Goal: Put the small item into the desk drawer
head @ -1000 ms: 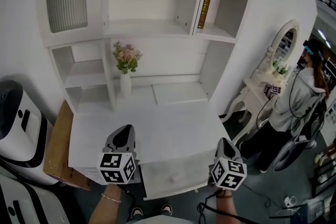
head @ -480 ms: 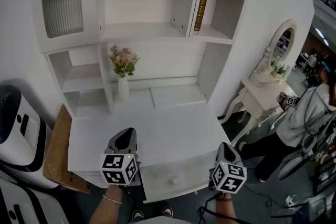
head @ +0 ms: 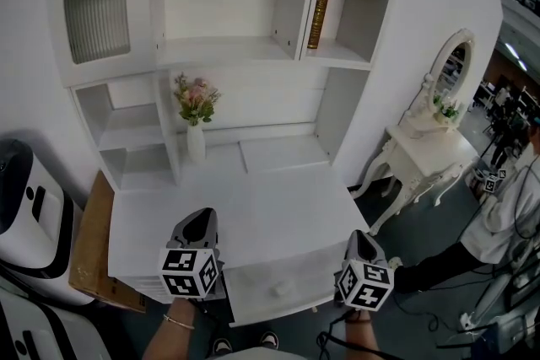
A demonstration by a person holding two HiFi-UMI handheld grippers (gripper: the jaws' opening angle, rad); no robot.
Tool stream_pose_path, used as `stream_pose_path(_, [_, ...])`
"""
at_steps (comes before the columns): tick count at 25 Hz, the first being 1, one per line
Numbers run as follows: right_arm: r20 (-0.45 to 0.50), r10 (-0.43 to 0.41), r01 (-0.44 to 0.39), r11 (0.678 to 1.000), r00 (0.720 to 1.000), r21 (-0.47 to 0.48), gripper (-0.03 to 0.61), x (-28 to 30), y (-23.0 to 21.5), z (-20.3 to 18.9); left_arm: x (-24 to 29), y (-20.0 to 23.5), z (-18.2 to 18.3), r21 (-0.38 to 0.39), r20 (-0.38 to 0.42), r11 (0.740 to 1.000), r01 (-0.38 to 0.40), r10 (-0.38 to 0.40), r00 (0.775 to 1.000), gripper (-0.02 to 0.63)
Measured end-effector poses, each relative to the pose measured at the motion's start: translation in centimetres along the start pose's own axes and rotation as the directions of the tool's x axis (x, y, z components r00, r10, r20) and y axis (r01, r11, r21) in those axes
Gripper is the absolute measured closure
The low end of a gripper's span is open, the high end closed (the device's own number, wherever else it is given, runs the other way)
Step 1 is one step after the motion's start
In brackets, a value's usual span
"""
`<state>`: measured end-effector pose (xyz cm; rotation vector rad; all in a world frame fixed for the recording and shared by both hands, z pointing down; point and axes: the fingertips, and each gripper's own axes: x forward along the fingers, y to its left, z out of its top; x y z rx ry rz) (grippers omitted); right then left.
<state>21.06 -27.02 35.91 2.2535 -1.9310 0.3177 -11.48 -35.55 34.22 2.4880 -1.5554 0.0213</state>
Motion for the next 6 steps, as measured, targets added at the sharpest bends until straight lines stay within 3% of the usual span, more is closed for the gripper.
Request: stream_pose_path(6, [0.003, 0.007, -0.007, 1.000, 1.000, 0.001, 0.574, -0.03, -0.14, -0.02, -0.02, -0.18, -0.27, 0.001, -0.002, 1.000, -0.005, 0.005, 1.000, 0.601])
